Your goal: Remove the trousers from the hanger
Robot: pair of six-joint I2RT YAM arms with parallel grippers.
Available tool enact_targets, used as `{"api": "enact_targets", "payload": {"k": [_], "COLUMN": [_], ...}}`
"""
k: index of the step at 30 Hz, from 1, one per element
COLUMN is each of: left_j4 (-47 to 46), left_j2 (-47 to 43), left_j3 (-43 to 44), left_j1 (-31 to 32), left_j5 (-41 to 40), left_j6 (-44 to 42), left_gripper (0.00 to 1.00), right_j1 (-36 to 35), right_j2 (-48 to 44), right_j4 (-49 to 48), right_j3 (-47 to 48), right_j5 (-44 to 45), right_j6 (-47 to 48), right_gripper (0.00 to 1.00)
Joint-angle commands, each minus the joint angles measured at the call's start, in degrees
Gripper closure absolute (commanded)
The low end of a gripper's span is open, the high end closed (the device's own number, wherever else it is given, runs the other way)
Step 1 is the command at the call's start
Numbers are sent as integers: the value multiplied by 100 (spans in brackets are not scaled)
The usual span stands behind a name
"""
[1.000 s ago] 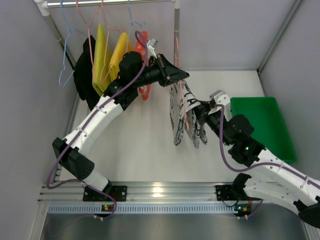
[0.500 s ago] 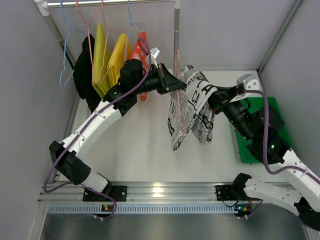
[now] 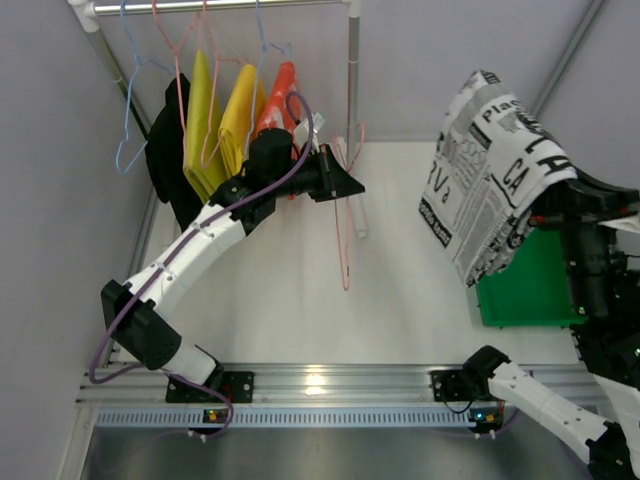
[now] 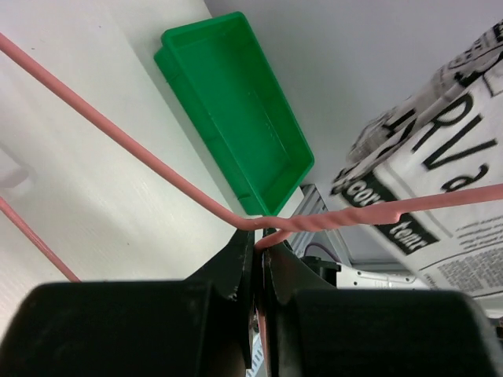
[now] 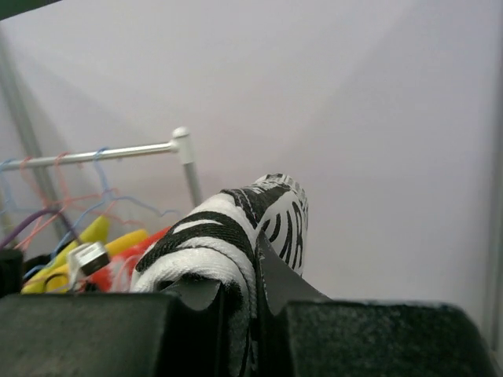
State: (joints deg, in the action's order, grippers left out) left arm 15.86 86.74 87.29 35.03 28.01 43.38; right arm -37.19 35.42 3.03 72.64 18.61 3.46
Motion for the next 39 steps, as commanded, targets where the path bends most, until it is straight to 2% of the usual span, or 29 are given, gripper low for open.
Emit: {"api": "enact_targets", "payload": {"k": [1,4,7,10,12,15,18,23,33,37,39], "left_j4": [-74,-57,-65,-48,-48,-39,-74,-249,-504,-575,-549], "left_j2": [-175,-201,-236,-263,-315,-386,-403,-553,-623,-527,-439], "left_j3": [16,43,69,52,60,43,26,-89,-353,-265,-186], "left_j1": [13,4,13,13,4,-31,-92,-189,-339,-339,-339], "left_j5": [-59,-59,-41,-32,-15,29,117,257,398,451,503], "left_j6": [-303,-365,-365,-400,-435,-287,-102,74,268,469,523], "left_gripper": [100,100,100,100,100,100,100,100,100,100,100], "right_j1": [421,694,914,1081,1143,1161,1214,1389,1996,2119,2268], "right_j2": [-289,-439,-589,-580,-554,-510,-387,-422,-650,-353,-98], "right_j4": [-313,-4,-56,-144,-652,-777,-505,-768,-786,-1268,-1322], "right_j3": [286,102,-249,-565,-856,-1435,-1848,-2570,-2070,-2464,-2640], "right_j5": [835,1879,2400,3330,3762,4210,4439,4792,4906,4880,4732], "right_j6": [338,768,1374,1990,2550,3115,3221,3433,3625,4293,4338], "right_gripper": [100,100,100,100,100,100,100,100,100,100,100]}}
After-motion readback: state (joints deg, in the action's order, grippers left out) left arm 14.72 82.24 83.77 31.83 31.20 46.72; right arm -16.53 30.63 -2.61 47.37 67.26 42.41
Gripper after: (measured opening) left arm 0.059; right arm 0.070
